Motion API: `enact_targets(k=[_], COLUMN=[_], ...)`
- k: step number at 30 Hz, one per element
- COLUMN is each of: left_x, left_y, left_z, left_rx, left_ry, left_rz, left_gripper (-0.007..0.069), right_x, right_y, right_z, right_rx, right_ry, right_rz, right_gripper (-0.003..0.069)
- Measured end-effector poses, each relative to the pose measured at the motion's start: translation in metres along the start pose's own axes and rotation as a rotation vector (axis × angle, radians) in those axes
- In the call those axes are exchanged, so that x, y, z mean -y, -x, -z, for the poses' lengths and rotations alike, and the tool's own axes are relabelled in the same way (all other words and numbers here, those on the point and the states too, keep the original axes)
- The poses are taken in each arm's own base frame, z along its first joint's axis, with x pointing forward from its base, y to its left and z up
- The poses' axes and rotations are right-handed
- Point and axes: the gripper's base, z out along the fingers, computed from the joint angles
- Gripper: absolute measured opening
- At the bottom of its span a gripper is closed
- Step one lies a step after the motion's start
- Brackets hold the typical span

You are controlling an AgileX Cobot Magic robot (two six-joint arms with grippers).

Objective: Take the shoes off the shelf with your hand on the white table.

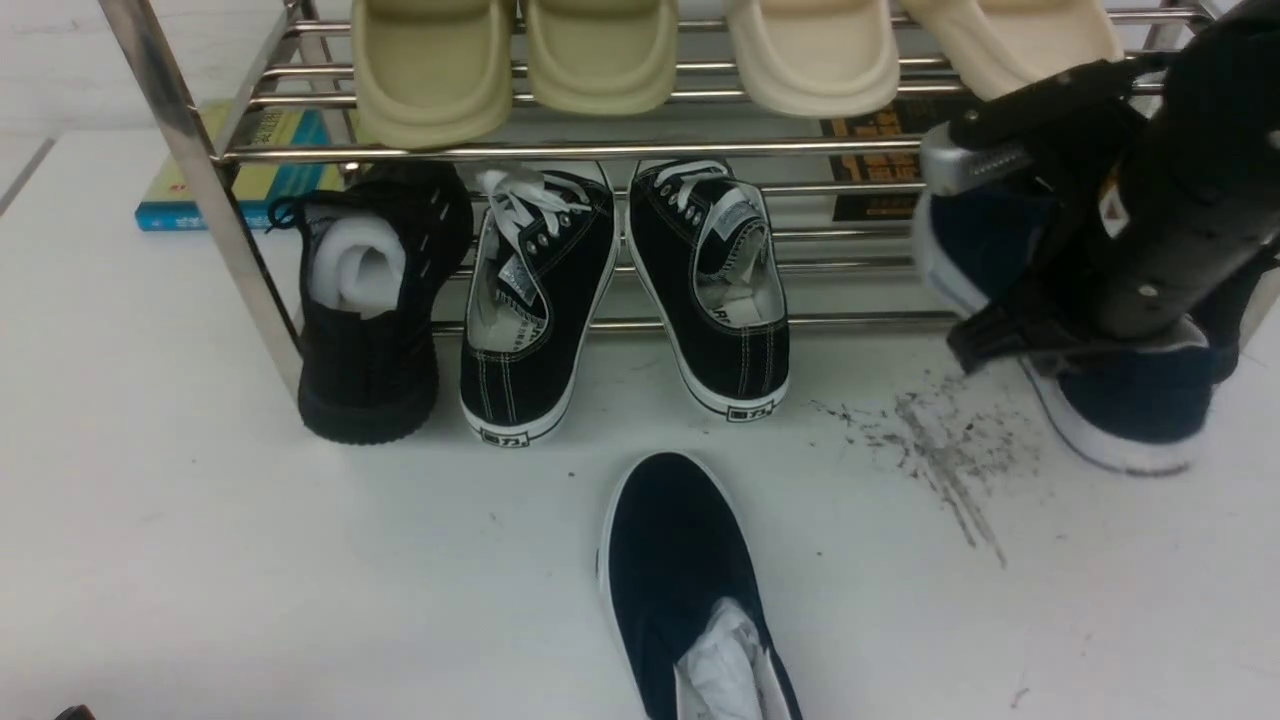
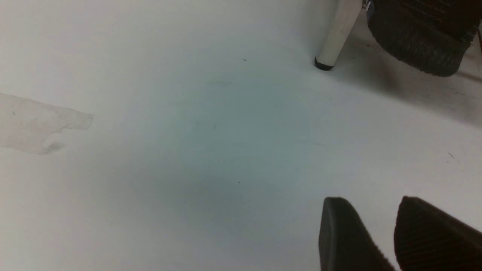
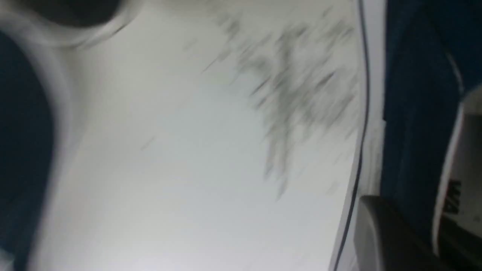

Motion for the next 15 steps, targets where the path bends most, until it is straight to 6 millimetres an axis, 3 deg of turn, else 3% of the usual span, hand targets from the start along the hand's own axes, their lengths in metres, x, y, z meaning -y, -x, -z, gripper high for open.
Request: enact_targets(k=[3, 6, 8, 9, 15], left_x=[0.0, 0.0, 0.0, 0.0, 0.0], left_y=[0.0, 0.0, 0.0, 0.0, 0.0], left_z=[0.0, 0.0, 0.0, 0.0, 0.0], left_rx=[0.0, 0.0, 0.0, 0.0, 0.0], left_ry=[0.0, 0.0, 0.0, 0.0, 0.0], left_rz=[0.0, 0.0, 0.0, 0.0, 0.0], left_gripper=[0.0241, 0.0241, 0.0241, 0.0241, 0.0241], right_x=[-0.02, -0.056, -0.067, -0.086, -0.112], right_y=[-0.014, -0.035, -0.041, -0.052, -0.084], right_z=[0.018, 0.038, 0.04, 0.043, 0.034], right_rx=[-0.031, -0.063, -0.065, -0.065, -0.116], right_ry=[0.038, 0.091, 0.103, 0.12, 0.094], right_rz=[0.018, 0.058, 0.068, 0.079, 0.046], right_gripper=[0.0017, 0.0017, 0.0017, 0.0018, 0.0018])
